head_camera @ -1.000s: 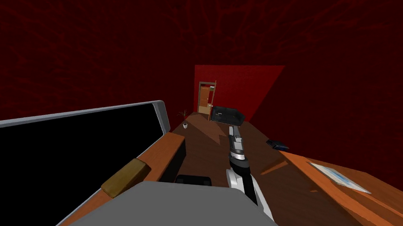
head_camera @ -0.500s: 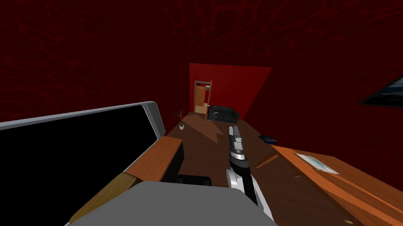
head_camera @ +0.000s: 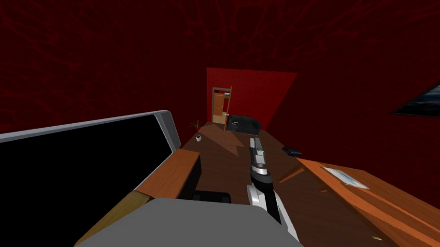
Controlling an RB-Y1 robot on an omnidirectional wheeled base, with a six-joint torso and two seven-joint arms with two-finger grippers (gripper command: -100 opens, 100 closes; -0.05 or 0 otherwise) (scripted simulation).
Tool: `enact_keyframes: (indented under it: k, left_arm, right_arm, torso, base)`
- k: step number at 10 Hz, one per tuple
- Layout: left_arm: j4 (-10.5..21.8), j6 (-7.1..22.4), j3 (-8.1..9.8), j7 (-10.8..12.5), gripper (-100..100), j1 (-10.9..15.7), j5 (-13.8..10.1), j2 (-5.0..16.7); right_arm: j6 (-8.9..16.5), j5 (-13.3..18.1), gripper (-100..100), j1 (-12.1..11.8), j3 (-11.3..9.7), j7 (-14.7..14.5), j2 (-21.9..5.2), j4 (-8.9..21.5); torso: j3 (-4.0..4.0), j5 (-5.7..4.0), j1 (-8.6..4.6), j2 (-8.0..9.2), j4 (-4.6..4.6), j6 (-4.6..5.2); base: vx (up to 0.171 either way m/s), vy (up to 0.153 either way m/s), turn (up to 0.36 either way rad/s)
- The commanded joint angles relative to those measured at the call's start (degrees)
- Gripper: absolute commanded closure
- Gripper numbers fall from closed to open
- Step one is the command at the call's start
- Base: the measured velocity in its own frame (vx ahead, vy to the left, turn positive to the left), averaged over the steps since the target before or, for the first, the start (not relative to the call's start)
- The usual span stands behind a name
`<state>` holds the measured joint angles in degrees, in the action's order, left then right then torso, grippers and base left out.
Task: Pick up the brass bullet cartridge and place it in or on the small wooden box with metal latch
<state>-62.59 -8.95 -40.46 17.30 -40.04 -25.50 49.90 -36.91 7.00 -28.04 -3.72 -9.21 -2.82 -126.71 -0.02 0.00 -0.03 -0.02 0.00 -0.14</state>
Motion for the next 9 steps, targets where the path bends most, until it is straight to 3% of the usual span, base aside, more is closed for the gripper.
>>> enact_keyframes:
  k: [1,2,3,7,8,9]
  left_arm:
    - [1.4,0.5,0.22,-0.4,-100,1.0,0.7,-2.0]
    - [0.8,0.2,0.15,-0.3,-100,0.5,0.5,-1.1]
    - [0.9,0.3,0.16,-0.3,100,0.5,0.5,-1.2]
    - [0.9,0.3,0.17,-0.3,100,0.5,0.5,-1.2]
    - [0.9,0.3,0.17,-0.3,0,0.5,0.5,-1.2]
    - [-0.3,0.0,-0.07,0.1,100,-0.2,-0.2,0.5]
  right_arm:
    - [0.0,0.0,0,0.0,0.0,0.0,0.0,0.0]
    - [0.0,0.0,0,0.0,0.0,0.0,0.0,0.0]
    - [0.0,0.0,0,0.0,0.0,0.0,0.0,0.0]
    - [0.0,0.0,0,0.0,0.0,0.0,0.0,0.0]
    - [0.0,0.0,0,0.0,0.0,0.0,0.0,0.0]
    - [0.0,0.0,0,0.0,0.0,0.0,0.0,0.0]
  torso:
    - [0.0,0.0,0.0,0.0,0.0,0.0]
    - [0.04,0.14,-0.02,0.03,0.06,0.01]
    - [0.06,0.2,0.08,0.04,0.08,0.0]
    - [0.06,0.21,0.11,0.04,0.07,0.0]
    - [0.06,0.21,0.11,0.04,0.07,-0.01]
    - [0.06,0.21,0.11,0.04,0.07,-0.01]
  base:
    - [-0.019,0.015,-0.062]
    - [-0.006,0.004,-0.013]
    - [0.0,0.0,0.0]
    - [0.0,0.0,0.0]
    - [0.0,0.0,0.0]
    - [0.012,-0.007,0.058]
